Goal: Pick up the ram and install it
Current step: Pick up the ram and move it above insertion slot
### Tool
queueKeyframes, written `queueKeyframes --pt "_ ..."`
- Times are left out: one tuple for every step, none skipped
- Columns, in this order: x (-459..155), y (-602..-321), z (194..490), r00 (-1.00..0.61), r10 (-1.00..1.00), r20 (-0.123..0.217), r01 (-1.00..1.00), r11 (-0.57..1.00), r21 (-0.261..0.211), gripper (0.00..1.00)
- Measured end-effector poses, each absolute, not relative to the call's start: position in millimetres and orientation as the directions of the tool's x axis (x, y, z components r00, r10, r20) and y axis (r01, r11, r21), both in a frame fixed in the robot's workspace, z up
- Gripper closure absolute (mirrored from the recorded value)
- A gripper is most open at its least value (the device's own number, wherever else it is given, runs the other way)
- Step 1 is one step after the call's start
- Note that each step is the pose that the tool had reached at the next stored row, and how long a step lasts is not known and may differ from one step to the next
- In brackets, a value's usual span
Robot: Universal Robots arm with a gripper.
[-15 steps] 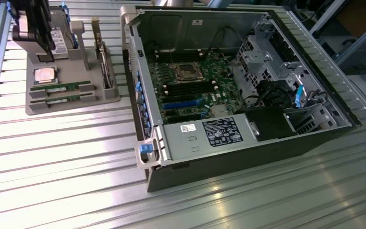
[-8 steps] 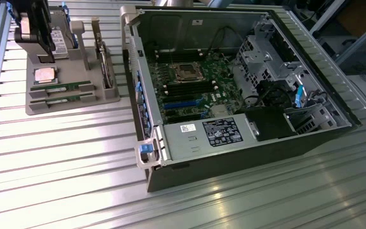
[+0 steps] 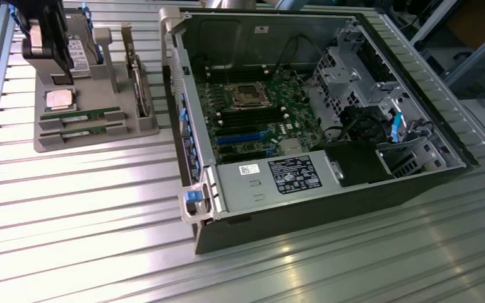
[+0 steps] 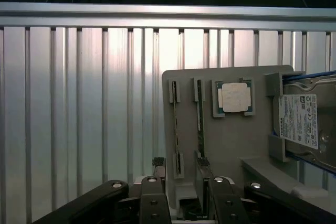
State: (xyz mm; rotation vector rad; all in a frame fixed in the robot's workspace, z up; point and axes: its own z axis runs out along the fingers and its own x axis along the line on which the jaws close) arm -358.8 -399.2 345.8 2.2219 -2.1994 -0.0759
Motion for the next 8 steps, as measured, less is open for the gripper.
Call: queueKeyframes --pt "-358.8 -399.2 345.2 0.015 -1.000 -0.024 -0.999 -0.016 0.044 0.64" --pt "-358.8 -399.2 344.8 0.019 -1.000 -0.024 -0.999 -0.020 0.044 0.64" --pt "-358.8 -399.2 344.2 0.027 -0.999 -0.024 -0.999 -0.028 0.044 0.64" --pt "-358.7 -399.2 343.8 0.030 -0.999 -0.024 -0.999 -0.031 0.044 0.64" --pt "-358.7 -399.2 343.5 0.033 -0.999 -0.024 -0.998 -0.034 0.044 0.64" --pt "-358.7 -399.2 343.1 0.035 -0.999 -0.025 -0.998 -0.036 0.044 0.64" --pt "-358.7 -399.2 342.7 0.037 -0.999 -0.024 -0.998 -0.038 0.044 0.64" --pt "-358.6 -399.1 341.9 0.039 -0.999 -0.024 -0.998 -0.040 0.044 0.64"
